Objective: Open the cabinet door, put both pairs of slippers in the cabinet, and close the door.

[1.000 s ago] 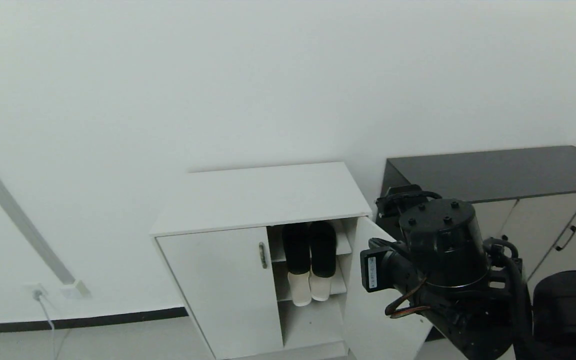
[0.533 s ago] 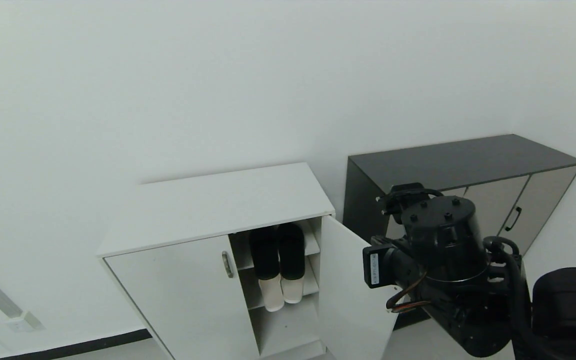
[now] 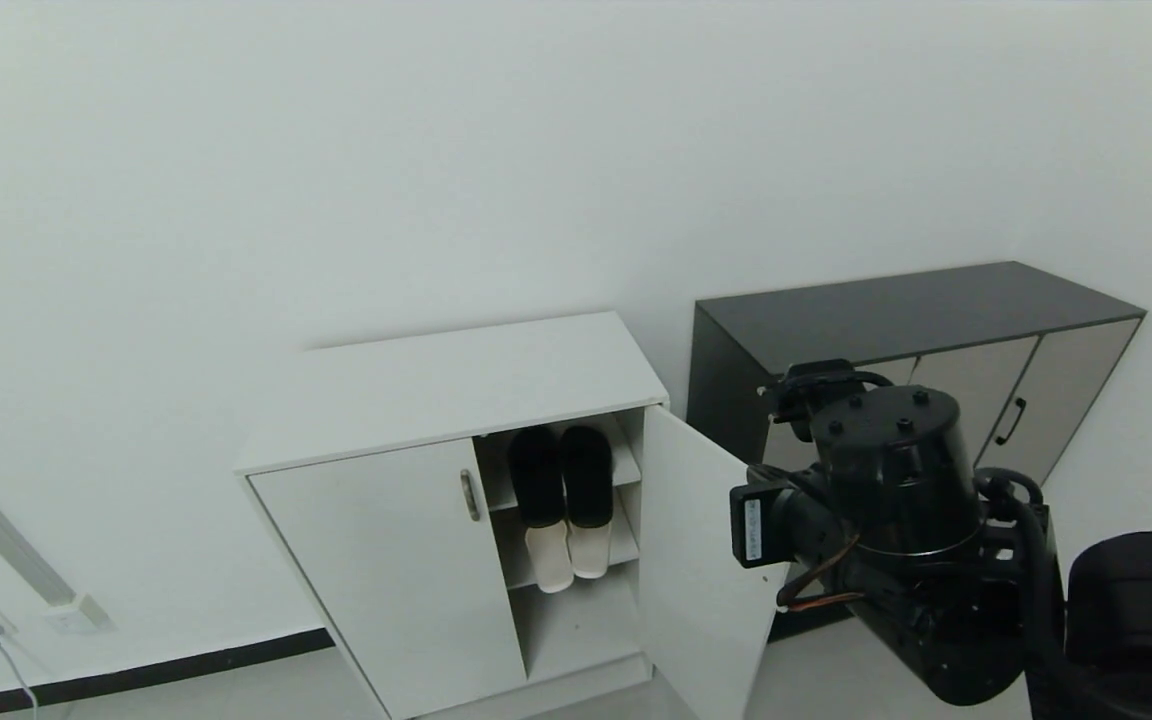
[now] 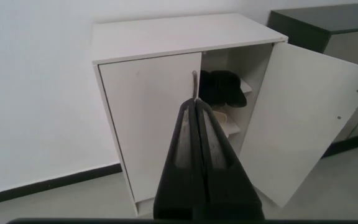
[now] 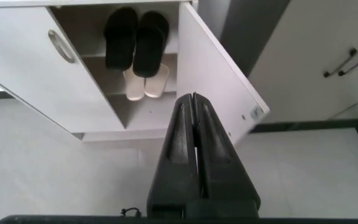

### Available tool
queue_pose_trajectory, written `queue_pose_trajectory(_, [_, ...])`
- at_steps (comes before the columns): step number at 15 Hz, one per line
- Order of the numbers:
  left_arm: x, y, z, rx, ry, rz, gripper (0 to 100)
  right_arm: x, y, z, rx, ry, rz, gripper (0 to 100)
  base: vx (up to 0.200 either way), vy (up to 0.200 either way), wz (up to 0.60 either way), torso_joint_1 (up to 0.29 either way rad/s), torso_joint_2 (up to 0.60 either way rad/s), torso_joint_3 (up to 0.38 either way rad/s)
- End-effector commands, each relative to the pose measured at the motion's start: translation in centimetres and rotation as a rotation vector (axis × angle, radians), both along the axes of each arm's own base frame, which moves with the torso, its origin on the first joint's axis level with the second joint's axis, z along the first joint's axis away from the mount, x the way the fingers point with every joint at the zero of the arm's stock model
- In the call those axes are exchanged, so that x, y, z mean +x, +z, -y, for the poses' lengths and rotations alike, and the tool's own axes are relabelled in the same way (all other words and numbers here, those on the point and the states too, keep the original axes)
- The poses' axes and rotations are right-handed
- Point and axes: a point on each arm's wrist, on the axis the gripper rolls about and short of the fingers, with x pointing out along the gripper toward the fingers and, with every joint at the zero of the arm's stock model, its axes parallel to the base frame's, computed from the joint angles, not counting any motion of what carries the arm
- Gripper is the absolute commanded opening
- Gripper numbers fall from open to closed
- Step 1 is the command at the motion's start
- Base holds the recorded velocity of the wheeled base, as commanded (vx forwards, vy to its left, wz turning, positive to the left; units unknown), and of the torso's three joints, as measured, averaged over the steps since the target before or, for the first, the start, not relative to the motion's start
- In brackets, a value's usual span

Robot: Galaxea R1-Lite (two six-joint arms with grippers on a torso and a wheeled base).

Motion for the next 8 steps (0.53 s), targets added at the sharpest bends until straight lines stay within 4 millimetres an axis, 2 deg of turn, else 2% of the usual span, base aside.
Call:
queue_pose_trajectory(1, [0.0, 0.0, 0.0, -0.001, -0.001, -0.002, 0, 0.9, -0.5, 0.8, -0.017, -0.037, -0.011, 0, 0.000, 0.000, 0.00, 0.000, 0.00, 0.000])
queue_pose_trajectory(3, [0.0, 0.0, 0.0, -0.001, 0.000, -0.002, 0, 2.0, -0.5, 1.6, -0.012, -0.072, -0.015, 0, 0.000, 0.000, 0.00, 0.000, 0.00, 0.000])
queue_pose_trajectory(8, [0.0, 0.0, 0.0, -0.001, 0.000, -0.002, 0, 7.3, -1.7, 4.7, 0.034, -0.112, -0.072, 0, 0.000, 0.000, 0.00, 0.000, 0.00, 0.000])
